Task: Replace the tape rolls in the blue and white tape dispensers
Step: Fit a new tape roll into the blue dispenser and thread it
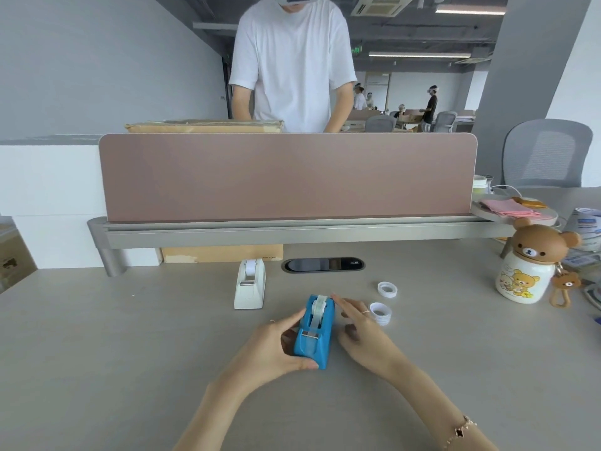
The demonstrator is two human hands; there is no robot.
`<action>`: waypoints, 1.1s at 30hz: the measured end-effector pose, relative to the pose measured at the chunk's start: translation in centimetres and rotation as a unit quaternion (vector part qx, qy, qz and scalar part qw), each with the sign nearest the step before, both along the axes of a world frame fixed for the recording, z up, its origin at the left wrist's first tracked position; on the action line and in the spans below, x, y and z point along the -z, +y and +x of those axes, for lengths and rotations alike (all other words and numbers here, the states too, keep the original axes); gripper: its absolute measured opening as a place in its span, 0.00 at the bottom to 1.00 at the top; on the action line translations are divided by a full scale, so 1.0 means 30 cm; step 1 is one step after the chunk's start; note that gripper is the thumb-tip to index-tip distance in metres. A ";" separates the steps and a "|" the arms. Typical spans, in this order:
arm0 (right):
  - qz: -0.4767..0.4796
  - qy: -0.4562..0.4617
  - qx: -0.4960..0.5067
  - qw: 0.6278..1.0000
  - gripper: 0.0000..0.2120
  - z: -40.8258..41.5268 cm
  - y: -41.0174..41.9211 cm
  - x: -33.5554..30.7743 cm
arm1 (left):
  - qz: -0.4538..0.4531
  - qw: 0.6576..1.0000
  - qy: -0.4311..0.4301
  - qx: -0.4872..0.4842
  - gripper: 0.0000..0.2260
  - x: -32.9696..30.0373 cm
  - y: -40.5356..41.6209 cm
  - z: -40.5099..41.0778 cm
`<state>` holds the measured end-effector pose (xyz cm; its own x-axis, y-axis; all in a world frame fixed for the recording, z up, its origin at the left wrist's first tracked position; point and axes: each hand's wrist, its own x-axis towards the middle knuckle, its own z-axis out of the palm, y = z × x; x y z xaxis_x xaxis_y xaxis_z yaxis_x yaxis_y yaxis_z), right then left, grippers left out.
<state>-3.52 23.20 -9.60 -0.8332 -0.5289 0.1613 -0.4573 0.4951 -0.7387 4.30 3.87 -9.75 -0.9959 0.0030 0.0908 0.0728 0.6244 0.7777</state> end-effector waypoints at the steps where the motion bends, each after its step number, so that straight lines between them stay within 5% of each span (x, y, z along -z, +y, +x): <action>1: -0.016 -0.011 0.017 1.000 0.27 0.003 -0.003 -0.007 | -0.002 1.000 -0.003 0.004 0.42 0.003 -0.006 -0.004; 6: -0.087 -0.091 0.020 0.992 0.21 0.018 -0.005 -0.042 | -0.001 1.000 -0.022 -0.002 0.44 0.035 -0.037 -0.026; 13: -0.052 -0.124 -0.013 0.991 0.40 0.042 -0.015 -0.050 | -0.014 1.000 0.006 -0.024 0.47 0.015 -0.013 -0.019; 21: -0.052 -0.077 0.003 0.996 0.14 0.061 -0.044 -0.062 | 0.063 0.996 0.013 -0.054 0.27 0.018 -0.009 -0.035; 33: -0.023 -0.051 -0.011 0.998 0.10 -0.132 -0.187 -0.067 | 0.117 0.991 0.009 -0.070 0.24 -0.004 -0.102 -0.196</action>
<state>-7.48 17.60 -7.58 -0.8348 -0.5413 0.1008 -0.3894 0.4510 -0.8031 -1.59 0.82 -9.64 -0.9834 -0.1574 0.0900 0.0134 0.4321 0.9017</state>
